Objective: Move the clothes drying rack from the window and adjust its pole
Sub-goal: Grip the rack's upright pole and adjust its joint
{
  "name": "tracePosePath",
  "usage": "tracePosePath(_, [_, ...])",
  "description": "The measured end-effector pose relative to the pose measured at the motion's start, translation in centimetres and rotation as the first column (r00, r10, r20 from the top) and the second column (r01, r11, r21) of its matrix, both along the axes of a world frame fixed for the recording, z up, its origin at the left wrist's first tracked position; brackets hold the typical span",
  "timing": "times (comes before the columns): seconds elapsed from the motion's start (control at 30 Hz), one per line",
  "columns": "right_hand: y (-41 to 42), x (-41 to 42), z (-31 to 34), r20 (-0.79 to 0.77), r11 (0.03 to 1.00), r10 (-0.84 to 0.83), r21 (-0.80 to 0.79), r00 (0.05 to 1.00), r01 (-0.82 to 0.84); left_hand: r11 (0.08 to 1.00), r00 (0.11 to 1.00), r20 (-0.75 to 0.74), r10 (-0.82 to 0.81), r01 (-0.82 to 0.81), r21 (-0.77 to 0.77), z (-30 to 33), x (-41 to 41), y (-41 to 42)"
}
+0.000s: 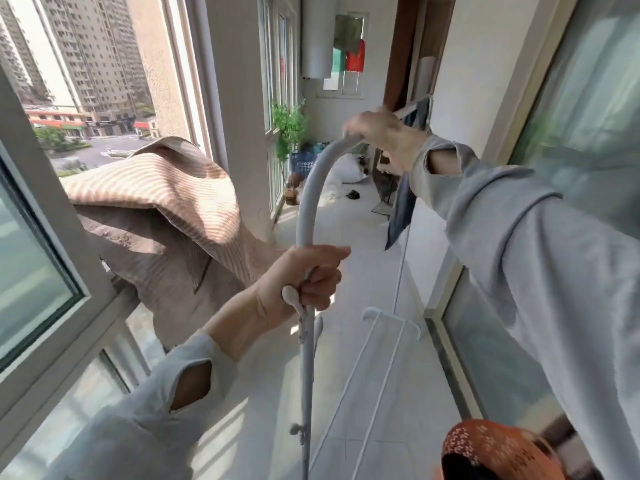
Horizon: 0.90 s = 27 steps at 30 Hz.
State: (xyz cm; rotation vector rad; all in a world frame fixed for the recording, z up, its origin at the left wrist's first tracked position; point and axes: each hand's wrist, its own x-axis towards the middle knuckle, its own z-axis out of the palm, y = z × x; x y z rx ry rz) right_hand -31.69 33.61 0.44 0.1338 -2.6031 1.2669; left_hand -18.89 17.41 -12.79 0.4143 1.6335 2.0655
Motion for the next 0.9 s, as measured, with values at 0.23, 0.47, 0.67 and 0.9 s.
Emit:
tracePosePath(0.23, [-3.4, 4.4, 1.0, 0.111, 0.996, -0.040, -0.074, 0.993, 0.049, 0.998, 0.998, -0.047, 0.051, -0.049, 0.044, -1.1, 2.0, -0.2])
tracePosePath(0.47, [-4.9, 8.7, 1.0, 0.145, 0.963, -0.019, -0.262, 0.989, 0.057, 0.989, 0.987, -0.089, 0.133, -0.127, 0.069, -1.3, 5.1, -0.2])
tracePosePath(0.67, [-4.7, 15.7, 0.9, 0.095, 0.887, -0.152, -0.427, 0.984, 0.178, 0.939, 0.925, -0.184, 0.334, -0.343, -0.018, 0.2, 8.8, 5.2])
tracePosePath(0.9, [-0.6, 21.2, -1.0, 0.099, 0.902, -0.269, -0.324, 0.958, 0.287, 0.922, 0.909, -0.160, 0.386, -0.385, 0.038, -1.2, 13.8, 11.8])
